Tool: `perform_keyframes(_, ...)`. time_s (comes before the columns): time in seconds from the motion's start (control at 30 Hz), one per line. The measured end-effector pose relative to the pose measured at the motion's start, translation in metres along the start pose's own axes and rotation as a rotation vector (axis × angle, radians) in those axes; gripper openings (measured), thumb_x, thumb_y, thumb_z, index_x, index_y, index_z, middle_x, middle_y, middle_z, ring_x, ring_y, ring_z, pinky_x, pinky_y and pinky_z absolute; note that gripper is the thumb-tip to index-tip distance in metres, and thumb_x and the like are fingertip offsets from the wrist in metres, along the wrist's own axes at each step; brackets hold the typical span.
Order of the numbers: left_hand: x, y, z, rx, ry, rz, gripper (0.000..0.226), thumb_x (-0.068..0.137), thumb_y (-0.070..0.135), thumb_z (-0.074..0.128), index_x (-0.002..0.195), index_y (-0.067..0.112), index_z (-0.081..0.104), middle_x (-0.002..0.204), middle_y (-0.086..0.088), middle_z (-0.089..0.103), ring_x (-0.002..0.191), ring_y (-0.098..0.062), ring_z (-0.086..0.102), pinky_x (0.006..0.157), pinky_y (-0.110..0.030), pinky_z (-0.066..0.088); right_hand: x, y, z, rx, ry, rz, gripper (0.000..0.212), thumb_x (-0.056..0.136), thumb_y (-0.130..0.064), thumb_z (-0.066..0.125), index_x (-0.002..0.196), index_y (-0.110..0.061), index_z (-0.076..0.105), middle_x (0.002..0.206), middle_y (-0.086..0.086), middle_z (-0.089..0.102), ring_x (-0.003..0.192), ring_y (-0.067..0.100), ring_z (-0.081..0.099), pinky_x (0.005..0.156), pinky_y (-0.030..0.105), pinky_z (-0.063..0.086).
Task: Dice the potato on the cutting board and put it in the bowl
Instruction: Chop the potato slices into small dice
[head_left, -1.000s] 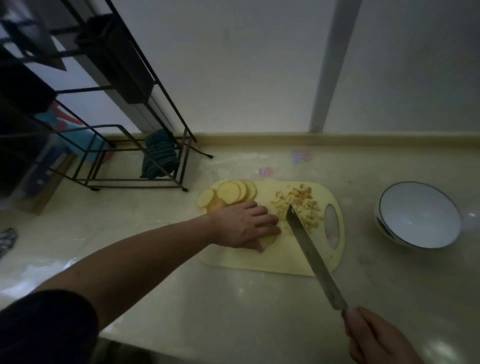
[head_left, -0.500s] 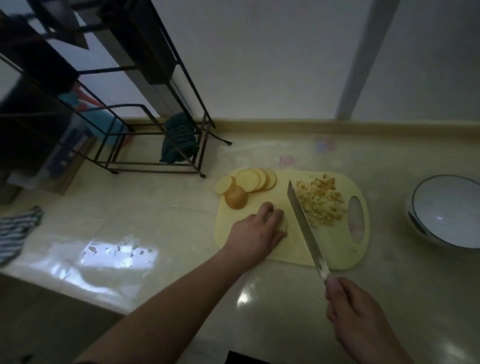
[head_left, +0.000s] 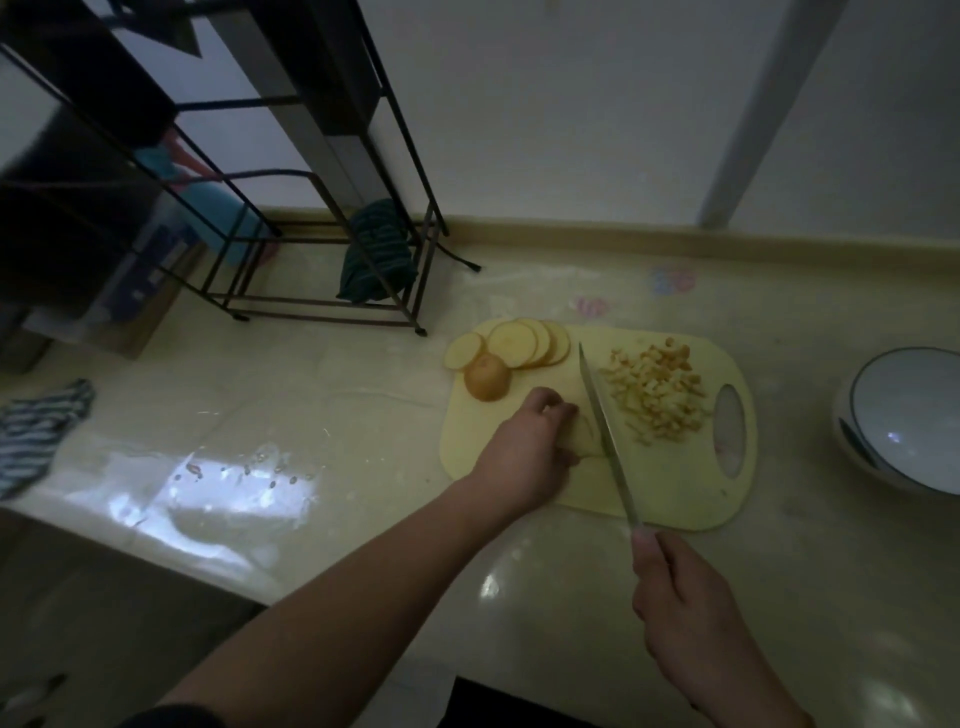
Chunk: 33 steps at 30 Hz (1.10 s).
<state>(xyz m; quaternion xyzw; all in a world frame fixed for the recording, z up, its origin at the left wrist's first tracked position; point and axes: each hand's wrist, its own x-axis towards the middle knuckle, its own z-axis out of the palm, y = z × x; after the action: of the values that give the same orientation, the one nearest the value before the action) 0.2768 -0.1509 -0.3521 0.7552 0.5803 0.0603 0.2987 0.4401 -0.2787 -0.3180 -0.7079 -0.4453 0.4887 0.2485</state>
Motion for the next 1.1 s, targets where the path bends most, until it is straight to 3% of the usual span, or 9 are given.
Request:
perform_keyframes(0.23,-0.016,0.002,0.006,-0.092,0.038,-0.018,0.062,0.089,0.018,0.07,0.146,0.008,0.046,0.144,-0.007,0.04,0.118,-0.028,0.055,0.102,-0.034,0.045,0.003,-0.004,0.01,0.001,0.029,-0.047,0.034,0.097,-0.042,0.04,0.072,-0.021,0.05,0.06,0.003,0.06,0.058,0.019,0.057,0.064,0.036,0.047)
perform_keyframes(0.43,-0.017,-0.007,-0.003,0.196,0.018,0.091,0.075,0.089,0.045,0.068,0.151,0.016,0.038,0.146,-0.004,0.035,0.113,-0.027,0.057,0.083,-0.041,0.053,0.009,0.003,-0.003,-0.013,0.05,-0.058,0.038,0.092,-0.05,0.039,0.07,-0.022,0.054,0.058,-0.001,0.06,0.056,0.017,0.055,0.062,0.033,0.044)
perform_keyframes(0.6,-0.013,-0.008,-0.002,0.205,0.005,0.121,0.068,0.092,0.04,0.067,0.147,0.008,0.043,0.142,-0.01,0.04,0.106,-0.033,0.06,0.084,-0.04,0.051,0.0,-0.002,0.005,-0.081,0.006,-0.102,0.035,0.096,-0.04,0.043,0.069,-0.018,0.05,0.057,0.002,0.059,0.062,0.013,0.059,0.066,0.038,0.044)
perform_keyframes(0.77,-0.013,-0.009,-0.003,0.198,0.026,0.146,0.062,0.093,0.035,0.067,0.142,0.003,0.048,0.137,-0.015,0.045,0.1,-0.037,0.061,0.081,-0.042,0.051,0.0,-0.004,0.004,-0.04,-0.005,-0.093,0.05,0.083,-0.059,0.033,0.07,-0.014,0.052,0.055,0.004,0.058,0.053,0.014,0.055,0.059,0.036,0.042)
perform_keyframes(0.93,-0.011,0.005,0.0,0.169,0.047,0.105,0.055,0.095,0.033,0.064,0.138,0.003,0.049,0.134,-0.014,0.043,0.099,-0.036,0.06,0.08,-0.042,0.051,0.01,-0.003,0.0,-0.026,0.024,-0.094,0.061,0.086,-0.073,0.031,0.071,-0.017,0.051,0.055,0.004,0.056,0.047,0.011,0.049,0.054,0.028,0.038)
perform_keyframes(1.1,-0.002,0.012,-0.002,0.155,0.045,0.081,0.05,0.094,0.033,0.064,0.131,0.002,0.052,0.131,-0.014,0.043,0.098,-0.036,0.06,0.079,-0.043,0.052,0.021,-0.007,-0.01,-0.068,0.013,-0.135,0.058,0.084,-0.065,0.031,0.071,-0.011,0.048,0.057,0.01,0.053,0.049,0.018,0.047,0.053,0.033,0.039)
